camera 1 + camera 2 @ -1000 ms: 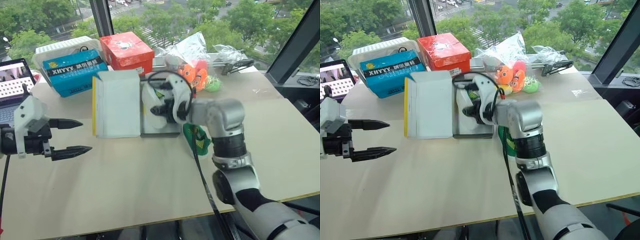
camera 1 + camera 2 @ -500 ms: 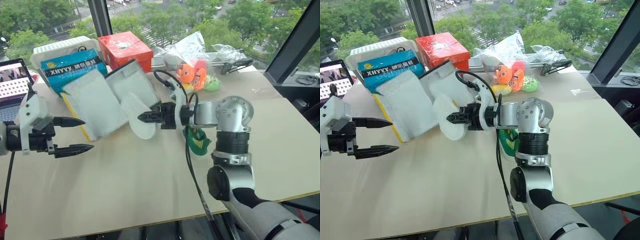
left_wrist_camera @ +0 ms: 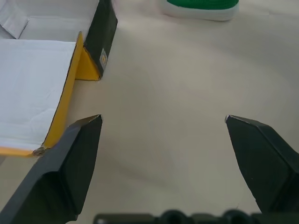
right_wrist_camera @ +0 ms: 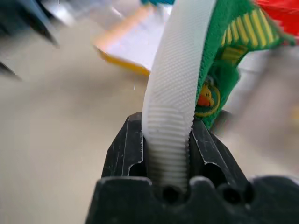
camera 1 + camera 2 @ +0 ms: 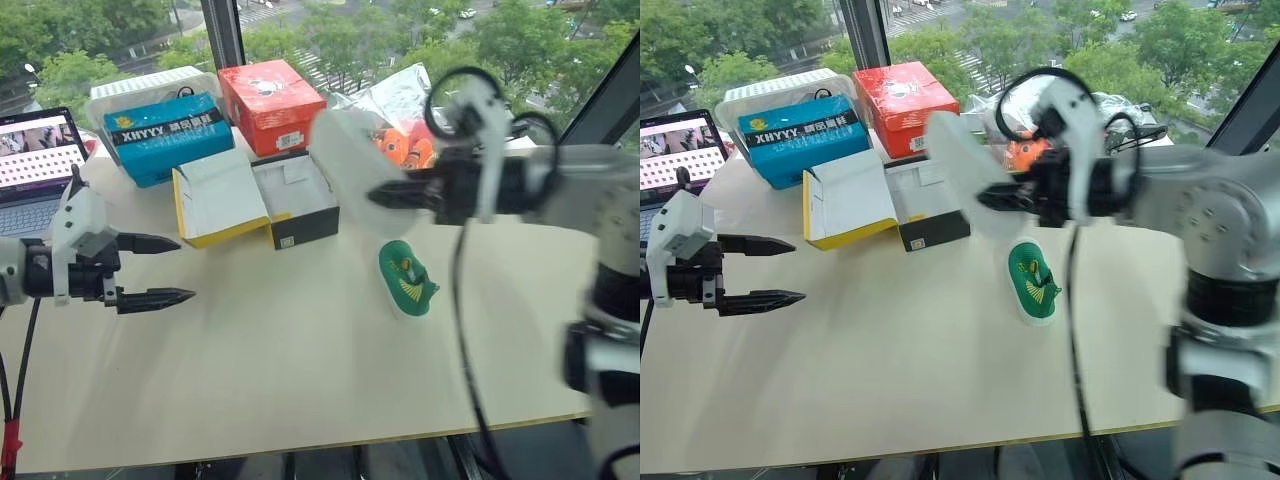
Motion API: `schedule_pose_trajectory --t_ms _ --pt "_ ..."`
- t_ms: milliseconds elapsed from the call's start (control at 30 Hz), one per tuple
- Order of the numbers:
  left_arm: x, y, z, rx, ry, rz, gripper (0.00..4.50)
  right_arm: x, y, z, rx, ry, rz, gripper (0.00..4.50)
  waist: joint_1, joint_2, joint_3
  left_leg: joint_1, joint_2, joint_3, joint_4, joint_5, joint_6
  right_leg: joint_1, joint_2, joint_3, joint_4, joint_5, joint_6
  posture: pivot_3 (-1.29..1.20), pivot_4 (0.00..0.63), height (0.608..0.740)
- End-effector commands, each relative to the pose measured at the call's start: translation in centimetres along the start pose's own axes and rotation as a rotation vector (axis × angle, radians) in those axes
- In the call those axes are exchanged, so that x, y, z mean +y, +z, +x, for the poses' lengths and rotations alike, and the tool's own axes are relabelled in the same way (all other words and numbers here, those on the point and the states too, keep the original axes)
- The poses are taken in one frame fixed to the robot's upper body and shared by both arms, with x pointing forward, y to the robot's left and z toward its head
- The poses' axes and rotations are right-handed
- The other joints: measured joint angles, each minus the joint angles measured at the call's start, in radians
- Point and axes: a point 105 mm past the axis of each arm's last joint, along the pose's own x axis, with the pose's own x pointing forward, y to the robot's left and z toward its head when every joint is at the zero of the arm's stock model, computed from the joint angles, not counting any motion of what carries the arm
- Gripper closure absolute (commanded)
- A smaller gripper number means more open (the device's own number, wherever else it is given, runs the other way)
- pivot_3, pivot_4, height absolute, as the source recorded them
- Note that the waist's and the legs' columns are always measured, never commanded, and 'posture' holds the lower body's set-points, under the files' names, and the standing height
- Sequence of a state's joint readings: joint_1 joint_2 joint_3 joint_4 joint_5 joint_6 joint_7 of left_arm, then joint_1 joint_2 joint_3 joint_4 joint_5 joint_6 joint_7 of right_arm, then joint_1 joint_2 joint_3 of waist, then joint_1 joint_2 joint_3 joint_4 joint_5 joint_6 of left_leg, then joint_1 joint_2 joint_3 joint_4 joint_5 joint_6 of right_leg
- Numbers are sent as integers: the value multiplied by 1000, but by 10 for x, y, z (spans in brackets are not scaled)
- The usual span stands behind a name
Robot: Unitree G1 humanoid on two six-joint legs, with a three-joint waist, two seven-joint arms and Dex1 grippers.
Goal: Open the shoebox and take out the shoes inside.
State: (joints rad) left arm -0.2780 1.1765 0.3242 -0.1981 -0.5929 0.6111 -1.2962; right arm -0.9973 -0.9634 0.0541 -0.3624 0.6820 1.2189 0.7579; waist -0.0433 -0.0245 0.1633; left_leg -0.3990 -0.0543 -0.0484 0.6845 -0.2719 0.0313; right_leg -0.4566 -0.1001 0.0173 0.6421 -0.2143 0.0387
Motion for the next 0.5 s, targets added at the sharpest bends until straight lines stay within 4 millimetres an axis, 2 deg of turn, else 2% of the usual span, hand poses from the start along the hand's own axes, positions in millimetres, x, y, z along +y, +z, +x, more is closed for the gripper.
schedule_pose_trajectory --t_ms 33,67,133,200,267,333,400,500 --pt "2 10 5 -25 -28 58 0 -32 -15 -14 132 -200 -266 3910 -12 0 0 1 1 3 0 0 0 0 0 1 0 1 0 0 150 739" --pt "4 11 10 -32 -41 66 0 -51 -32 -24 236 -302 -316 3910 -12 0 0 2 1 4 0 0 0 0 -1 1 0 1 -1 0 150 739" --pt "7 14 18 -46 -65 81 0 -68 -63 -37 388 -386 -365 3910 -3 0 0 4 0 5 0 0 1 0 -3 1 0 1 -1 0 150 739" --pt "10 16 22 -54 -80 91 0 -71 -86 -38 472 -390 -386 3910 -1 0 0 4 0 6 1 0 1 1 -3 1 1 1 -1 0 150 739" --pt "11 19 27 -63 -95 100 0 -66 -114 -35 532 -365 -319 3910 -2 0 0 5 0 8 2 0 1 0 -3 3 2 1 -1 0 150 739" --pt "11 20 31 -70 -117 103 0 -66 -146 -33 607 -370 -300 3910 -4 0 0 5 1 8 2 0 1 0 -2 3 3 1 -1 0 150 739" --pt "12 20 34 -70 -127 105 0 -66 -163 -29 626 -386 -271 3910 -3 0 0 5 1 9 2 0 1 0 -2 5 5 1 -1 0 150 739" --pt "13 20 36 -70 -129 112 0 -65 -176 -18 607 -411 -202 3910 -5 0 1 4 1 10 5 -1 2 -1 -2 6 6 2 -1 0 150 739"
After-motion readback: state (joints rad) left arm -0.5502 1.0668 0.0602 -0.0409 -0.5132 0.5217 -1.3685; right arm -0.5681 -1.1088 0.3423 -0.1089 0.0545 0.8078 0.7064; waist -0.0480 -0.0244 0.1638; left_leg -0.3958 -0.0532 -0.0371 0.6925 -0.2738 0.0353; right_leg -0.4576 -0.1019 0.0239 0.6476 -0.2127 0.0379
